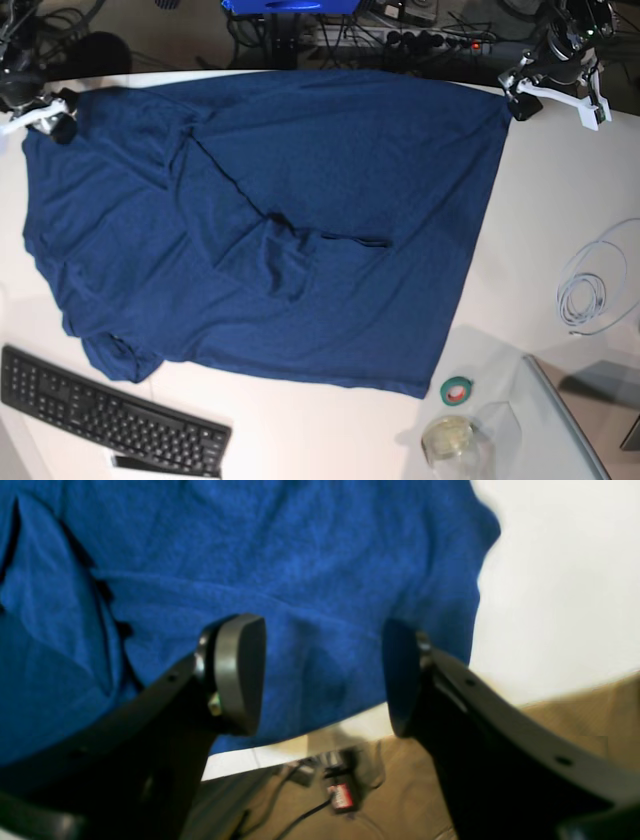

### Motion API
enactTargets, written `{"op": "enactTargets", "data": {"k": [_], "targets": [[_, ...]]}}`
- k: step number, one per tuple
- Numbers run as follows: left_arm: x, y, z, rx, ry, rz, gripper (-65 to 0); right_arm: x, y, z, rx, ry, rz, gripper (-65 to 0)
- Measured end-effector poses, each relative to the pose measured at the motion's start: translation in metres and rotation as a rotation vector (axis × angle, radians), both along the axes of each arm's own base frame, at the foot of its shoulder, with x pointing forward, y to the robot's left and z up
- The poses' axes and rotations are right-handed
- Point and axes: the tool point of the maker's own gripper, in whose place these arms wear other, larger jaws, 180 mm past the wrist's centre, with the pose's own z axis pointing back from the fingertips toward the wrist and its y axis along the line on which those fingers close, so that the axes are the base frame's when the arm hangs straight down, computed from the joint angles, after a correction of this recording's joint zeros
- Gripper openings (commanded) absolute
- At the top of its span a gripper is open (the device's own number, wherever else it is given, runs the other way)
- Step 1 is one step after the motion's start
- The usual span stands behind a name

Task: Layout the t-shirt on the table in an organized manner, then fold the t-shirt properly
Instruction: 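Lower the left gripper onto the middle of the shirt body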

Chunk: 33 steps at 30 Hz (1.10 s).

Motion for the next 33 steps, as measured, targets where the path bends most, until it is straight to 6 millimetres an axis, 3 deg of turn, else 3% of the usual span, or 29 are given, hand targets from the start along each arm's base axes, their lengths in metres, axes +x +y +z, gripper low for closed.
{"op": "enactTargets", "data": {"k": [4, 7, 10, 15, 20, 22, 28, 33], "targets": [[0.026, -0.018, 0.021, 0.017, -0.07, -0.085, -9.5, 0.024, 0.036, 0.017, -0.011, -0.037, 0.228, -30.3], [0.056, -0.049, 0.04, 0.007, -0.145, -0.196, -9.5, 0.039, 0.055, 0.027, 0.002, -0.086, 0.288, -30.3], [0.096, -0.097, 0.043, 0.008, -0.175, -0.377, -9.7, 0.034, 0.054, 0.023, -0.002, -0.064, 0.291, -30.3], [0.162, -0.171, 0.061, 0.23, -0.235, -0.682, -9.7, 0.032, 0.053, 0.021, -0.003, -0.054, 0.287, -30.3], [0.196, -0.219, 0.039, 0.468, -0.143, -0.889, -9.7, 0.03, 0.05, 0.023, -0.01, -0.054, 0.288, -30.3], [0.202, -0.227, 0.031, 0.563, -0.096, -0.952, -9.7, 0.029, 0.05, 0.022, -0.01, -0.052, 0.287, -30.3], [0.218, -0.228, 0.038, 0.808, -0.003, -1.071, -9.7, 0.029, 0.05, 0.021, -0.009, -0.048, 0.288, -30.3], [0.206, -0.226, 0.026, 0.896, 0.124, -1.283, -9.7, 0.029, 0.05, 0.021, -0.009, -0.048, 0.287, -30.3]]}}
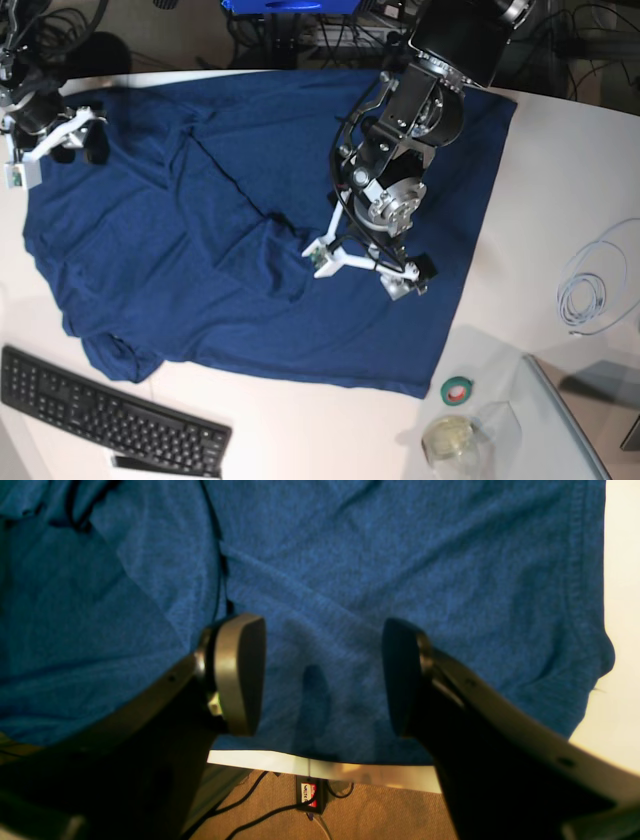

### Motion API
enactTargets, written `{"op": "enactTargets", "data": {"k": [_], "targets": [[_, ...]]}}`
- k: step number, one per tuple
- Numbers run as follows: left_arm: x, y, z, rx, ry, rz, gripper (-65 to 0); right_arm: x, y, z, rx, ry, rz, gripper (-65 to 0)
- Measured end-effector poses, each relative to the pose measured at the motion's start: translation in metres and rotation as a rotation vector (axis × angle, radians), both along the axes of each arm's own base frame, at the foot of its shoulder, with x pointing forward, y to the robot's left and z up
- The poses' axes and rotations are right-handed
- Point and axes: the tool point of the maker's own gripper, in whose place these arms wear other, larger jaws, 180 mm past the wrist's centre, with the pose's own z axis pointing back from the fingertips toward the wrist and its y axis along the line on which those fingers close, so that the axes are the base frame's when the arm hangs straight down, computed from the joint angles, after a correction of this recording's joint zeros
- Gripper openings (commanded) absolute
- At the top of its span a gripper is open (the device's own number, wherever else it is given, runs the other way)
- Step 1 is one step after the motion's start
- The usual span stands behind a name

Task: Layout the t-shirt on the table in an organized manner, then fold the t-shirt properly
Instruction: 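Lower the left gripper onto the middle of the shirt body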

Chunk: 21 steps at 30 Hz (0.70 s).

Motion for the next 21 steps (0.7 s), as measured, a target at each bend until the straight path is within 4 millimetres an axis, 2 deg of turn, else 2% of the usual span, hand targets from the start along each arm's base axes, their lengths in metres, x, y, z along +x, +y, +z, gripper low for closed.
{"op": "enactTargets", "data": {"k": [5, 7, 9, 11, 16, 21], "targets": [[-0.006, 0.008, -0.017, 0.032, 0.047, 0.006, -10.0, 0.0, 0.0, 0.0, 0.0, 0.0, 0.0, -30.3], [-0.011, 0.012, -0.026, 0.047, 0.074, 0.007, -15.5, 0.0, 0.0, 0.0, -0.001, 0.0, 0.0, -30.3], [-0.014, 0.014, -0.034, 0.043, 0.087, -0.009, -24.4, 0.0, 0.0, 0.0, 0.0, -0.001, 0.0, -30.3], [-0.011, 0.016, -0.037, 0.051, 0.094, -0.013, -29.5, 0.0, 0.0, 0.0, 0.0, 0.0, 0.0, -30.3], [0.009, 0.015, -0.032, 0.055, 0.073, -0.011, -29.9, 0.001, 0.0, 0.001, 0.0, -0.003, 0.0, -30.3], [0.016, 0.021, -0.036, 0.077, 0.087, -0.006, -30.6, 0.001, 0.0, 0.001, 0.0, -0.003, 0.0, -30.3]]}}
